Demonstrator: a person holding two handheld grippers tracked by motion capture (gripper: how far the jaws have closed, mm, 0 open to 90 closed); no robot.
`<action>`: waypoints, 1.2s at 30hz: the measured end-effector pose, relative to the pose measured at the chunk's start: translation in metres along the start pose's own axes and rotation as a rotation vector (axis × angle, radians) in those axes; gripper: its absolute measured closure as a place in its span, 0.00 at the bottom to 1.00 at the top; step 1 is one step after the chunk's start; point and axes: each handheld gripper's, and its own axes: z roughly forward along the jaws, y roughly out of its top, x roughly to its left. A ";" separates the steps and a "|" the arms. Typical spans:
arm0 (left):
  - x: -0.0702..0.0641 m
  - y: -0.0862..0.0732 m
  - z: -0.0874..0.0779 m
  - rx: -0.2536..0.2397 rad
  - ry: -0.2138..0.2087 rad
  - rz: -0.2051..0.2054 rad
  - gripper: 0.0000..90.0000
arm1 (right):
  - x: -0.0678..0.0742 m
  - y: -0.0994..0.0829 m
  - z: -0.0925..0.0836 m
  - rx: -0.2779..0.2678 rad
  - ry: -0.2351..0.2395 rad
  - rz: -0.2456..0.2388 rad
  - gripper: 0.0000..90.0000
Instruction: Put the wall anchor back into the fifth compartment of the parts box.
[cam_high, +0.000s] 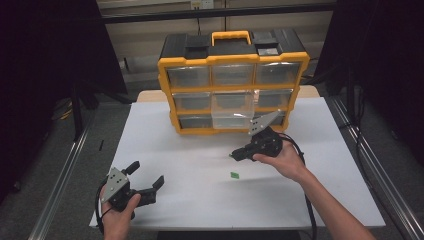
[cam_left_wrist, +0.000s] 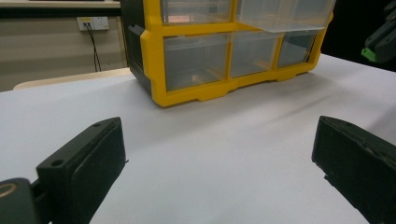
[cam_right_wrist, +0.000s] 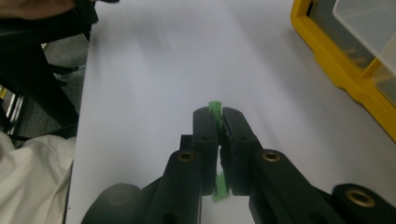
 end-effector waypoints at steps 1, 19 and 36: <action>0.000 0.000 0.000 0.000 0.000 0.000 0.03 | 0.001 0.002 -0.002 -0.012 0.002 0.001 0.94; 0.003 0.000 -0.002 -0.006 0.009 0.001 0.03 | 0.013 0.047 -0.056 -0.124 -0.063 -0.088 0.94; 0.004 0.000 -0.002 -0.011 0.014 -0.002 0.04 | -0.003 0.088 -0.080 -0.124 -0.172 -0.095 0.94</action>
